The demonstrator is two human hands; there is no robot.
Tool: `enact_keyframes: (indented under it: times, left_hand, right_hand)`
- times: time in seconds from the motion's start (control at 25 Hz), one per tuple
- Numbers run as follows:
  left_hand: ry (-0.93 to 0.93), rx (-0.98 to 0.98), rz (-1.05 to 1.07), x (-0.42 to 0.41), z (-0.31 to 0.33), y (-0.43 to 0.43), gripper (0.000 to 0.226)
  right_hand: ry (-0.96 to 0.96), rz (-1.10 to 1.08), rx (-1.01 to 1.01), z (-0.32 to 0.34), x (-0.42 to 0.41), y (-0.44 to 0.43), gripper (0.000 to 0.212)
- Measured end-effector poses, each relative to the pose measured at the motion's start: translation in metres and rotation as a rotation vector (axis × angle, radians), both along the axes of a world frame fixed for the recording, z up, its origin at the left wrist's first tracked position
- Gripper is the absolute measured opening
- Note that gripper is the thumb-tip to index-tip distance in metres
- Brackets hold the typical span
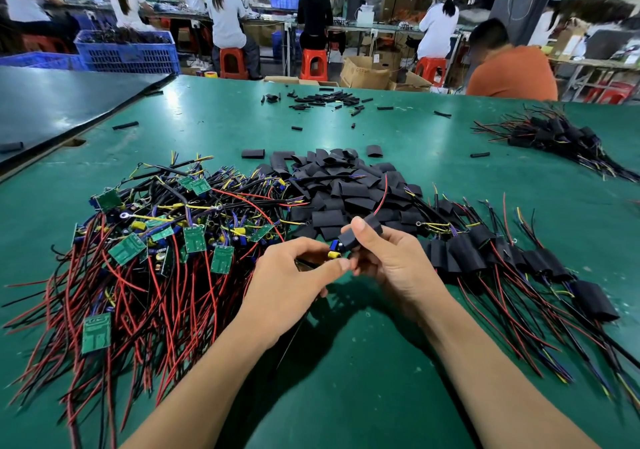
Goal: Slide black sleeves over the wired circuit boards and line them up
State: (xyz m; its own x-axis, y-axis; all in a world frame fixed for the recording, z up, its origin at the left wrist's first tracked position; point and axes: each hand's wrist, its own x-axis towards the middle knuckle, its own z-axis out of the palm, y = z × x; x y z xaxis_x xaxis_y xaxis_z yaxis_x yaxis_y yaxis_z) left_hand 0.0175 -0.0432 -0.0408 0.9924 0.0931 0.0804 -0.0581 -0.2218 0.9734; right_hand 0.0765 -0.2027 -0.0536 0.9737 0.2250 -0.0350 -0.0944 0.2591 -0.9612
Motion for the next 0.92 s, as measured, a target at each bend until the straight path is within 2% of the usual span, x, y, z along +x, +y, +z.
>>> enact_keyframes:
  times: [0.12,0.2,0.32,0.48,0.68,0.84,0.92]
  left_hand:
    - [0.010,0.008,-0.012,0.0003,-0.0001,0.0003,0.005]
    - [0.031,-0.064,-0.045,0.0007,0.0005,0.0018,0.013]
    - [0.063,-0.141,-0.087,0.0012,0.0021,0.0053,0.012]
    - [0.113,-0.196,-0.103,0.0031,0.0005,0.0056,0.011]
    - [0.154,-0.213,-0.149,0.0049,-0.0019,0.0068,0.016]
    - [0.182,-0.235,-0.194,0.0048,-0.0006,0.0080,0.017]
    - [0.181,-0.225,-0.202,0.0045,0.0008,0.0077,0.016]
  right_hand:
    - [-0.034,-0.041,-0.063,-0.0027,0.0005,0.0002,0.079]
    - [-0.023,-0.021,-0.054,-0.0025,0.0012,-0.0008,0.074]
    - [-0.019,0.024,-0.074,-0.0007,0.0011,-0.0031,0.065]
    - [-0.057,-0.004,-0.132,0.0018,0.0006,-0.0016,0.087]
    - [-0.045,0.051,-0.120,0.0019,-0.0030,-0.0026,0.077]
    - [-0.001,0.106,-0.130,0.0036,-0.0050,-0.0051,0.084]
    - [0.009,0.144,-0.152,0.0050,-0.0049,-0.0068,0.077]
